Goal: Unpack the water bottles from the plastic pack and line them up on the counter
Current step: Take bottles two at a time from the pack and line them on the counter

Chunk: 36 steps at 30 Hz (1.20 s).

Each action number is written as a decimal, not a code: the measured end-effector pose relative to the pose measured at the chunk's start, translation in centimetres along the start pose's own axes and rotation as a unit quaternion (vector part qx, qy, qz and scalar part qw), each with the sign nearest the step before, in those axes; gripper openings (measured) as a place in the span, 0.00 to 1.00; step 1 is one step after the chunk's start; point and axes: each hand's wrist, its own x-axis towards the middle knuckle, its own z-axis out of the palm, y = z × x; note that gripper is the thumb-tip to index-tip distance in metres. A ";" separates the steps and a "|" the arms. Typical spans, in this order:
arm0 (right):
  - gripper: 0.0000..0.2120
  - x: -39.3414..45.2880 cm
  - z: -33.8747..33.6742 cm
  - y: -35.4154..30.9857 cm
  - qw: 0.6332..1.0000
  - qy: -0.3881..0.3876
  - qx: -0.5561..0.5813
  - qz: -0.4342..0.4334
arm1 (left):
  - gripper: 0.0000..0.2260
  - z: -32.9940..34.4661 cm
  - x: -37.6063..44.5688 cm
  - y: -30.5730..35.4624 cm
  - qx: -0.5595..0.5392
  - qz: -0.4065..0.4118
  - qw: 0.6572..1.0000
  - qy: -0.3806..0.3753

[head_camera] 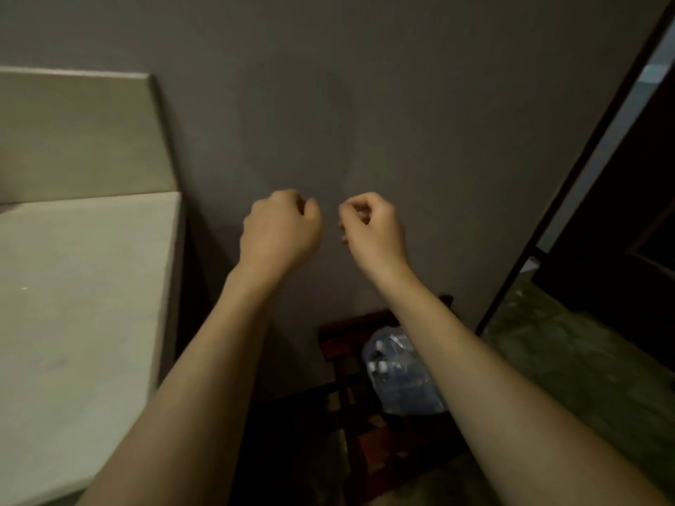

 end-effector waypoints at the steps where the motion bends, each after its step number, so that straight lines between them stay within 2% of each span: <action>1: 0.05 0.5 -1.2 1.3 1.000 0.009 0.000 0.016 | 0.13 1.5 -0.1 0.7 0.000 0.001 1.000 -0.013; 8: 0.07 3.7 -8.4 14.1 0.988 0.058 -0.031 0.139 | 0.16 14.2 0.4 1.8 -0.008 -0.046 0.988 -0.146; 15: 0.05 8.8 -13.2 28.4 0.955 0.010 -0.098 0.278 | 0.15 30.6 2.6 2.3 -0.019 -0.100 0.951 -0.293; 20: 0.07 11.2 -14.6 37.1 0.916 -0.072 -0.146 0.365 | 0.16 38.9 3.2 0.7 0.018 -0.153 0.911 -0.383; 23: 0.09 10.8 -14.3 42.0 0.879 -0.153 -0.177 0.417 | 0.16 42.2 2.7 -1.5 0.036 -0.186 0.890 -0.414; 26: 0.08 9.7 -13.1 45.9 0.834 -0.257 -0.175 0.456 | 0.15 45.6 1.9 -2.8 -0.015 -0.256 0.859 -0.444; 28: 0.07 9.3 -12.1 48.4 0.819 -0.298 -0.155 0.466 | 0.14 48.1 1.4 -2.6 -0.058 -0.296 0.834 -0.462; 31: 0.05 9.0 -11.5 52.0 0.793 -0.357 -0.194 0.454 | 0.13 52.0 0.5 -1.9 -0.073 -0.324 0.821 -0.465; 34: 0.20 8.8 -11.6 55.3 0.772 -0.391 -0.221 0.449 | 0.12 54.9 -0.9 -1.7 -0.081 -0.349 0.800 -0.481; 36: 0.21 8.9 -10.9 57.4 0.776 -0.357 -0.173 0.490 | 0.13 56.9 -1.9 -2.0 -0.083 -0.384 0.783 -0.483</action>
